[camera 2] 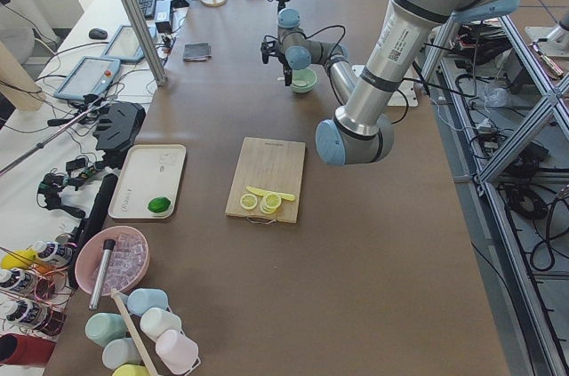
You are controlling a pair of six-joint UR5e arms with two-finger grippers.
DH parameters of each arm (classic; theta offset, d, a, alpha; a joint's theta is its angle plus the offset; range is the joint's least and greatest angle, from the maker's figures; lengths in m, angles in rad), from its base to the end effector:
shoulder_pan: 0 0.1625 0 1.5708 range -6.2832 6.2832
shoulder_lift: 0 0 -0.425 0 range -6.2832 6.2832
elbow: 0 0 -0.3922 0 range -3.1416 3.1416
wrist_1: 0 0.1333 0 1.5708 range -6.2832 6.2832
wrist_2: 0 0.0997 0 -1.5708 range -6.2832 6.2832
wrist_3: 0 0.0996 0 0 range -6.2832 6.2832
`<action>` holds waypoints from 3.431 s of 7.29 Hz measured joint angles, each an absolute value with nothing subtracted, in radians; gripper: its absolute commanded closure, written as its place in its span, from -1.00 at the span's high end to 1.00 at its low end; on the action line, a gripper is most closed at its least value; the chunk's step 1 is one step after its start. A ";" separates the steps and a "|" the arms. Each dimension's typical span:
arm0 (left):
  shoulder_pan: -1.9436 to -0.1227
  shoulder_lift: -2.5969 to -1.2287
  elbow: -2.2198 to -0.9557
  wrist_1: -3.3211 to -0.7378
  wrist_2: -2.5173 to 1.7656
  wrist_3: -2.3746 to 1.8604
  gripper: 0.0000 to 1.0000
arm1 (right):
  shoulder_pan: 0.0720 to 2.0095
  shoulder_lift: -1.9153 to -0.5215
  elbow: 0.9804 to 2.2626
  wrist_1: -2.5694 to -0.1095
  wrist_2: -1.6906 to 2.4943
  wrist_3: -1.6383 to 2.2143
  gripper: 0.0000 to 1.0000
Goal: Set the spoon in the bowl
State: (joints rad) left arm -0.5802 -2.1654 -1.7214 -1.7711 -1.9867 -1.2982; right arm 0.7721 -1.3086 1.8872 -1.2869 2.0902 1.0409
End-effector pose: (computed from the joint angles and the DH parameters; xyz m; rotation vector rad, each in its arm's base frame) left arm 0.4998 -0.4388 0.2211 0.0353 1.0055 -0.0847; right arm -0.3492 -0.4571 0.3390 0.1233 -0.9628 -0.0010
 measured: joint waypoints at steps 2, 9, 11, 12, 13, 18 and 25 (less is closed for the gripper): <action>-0.747 -1.990 -1.779 -1.769 -2.092 -0.991 0.97 | 0.912 -1.416 1.885 -1.290 2.162 0.833 1.00; -1.422 -1.488 -1.744 -1.768 -2.278 -0.030 0.97 | 1.371 -1.631 1.719 -1.332 2.347 0.165 1.00; -1.461 -1.470 -1.731 -1.766 -2.276 0.002 0.97 | 1.401 -1.629 1.652 -1.326 2.349 0.084 1.00; -1.468 -1.468 -1.729 -1.763 -2.278 0.003 0.97 | 1.410 -1.630 1.642 -1.324 2.352 0.075 1.00; -1.470 -1.467 -1.724 -1.763 -2.279 0.003 0.97 | 1.418 -1.631 1.638 -1.323 2.362 0.075 1.00; -1.471 -1.452 -1.705 -1.755 -2.349 0.004 0.97 | 1.433 -1.661 1.634 -1.320 2.373 0.076 1.00; -1.489 -1.380 -1.746 -1.750 -2.458 0.012 0.97 | 1.454 -1.726 1.683 -1.318 2.396 0.076 1.00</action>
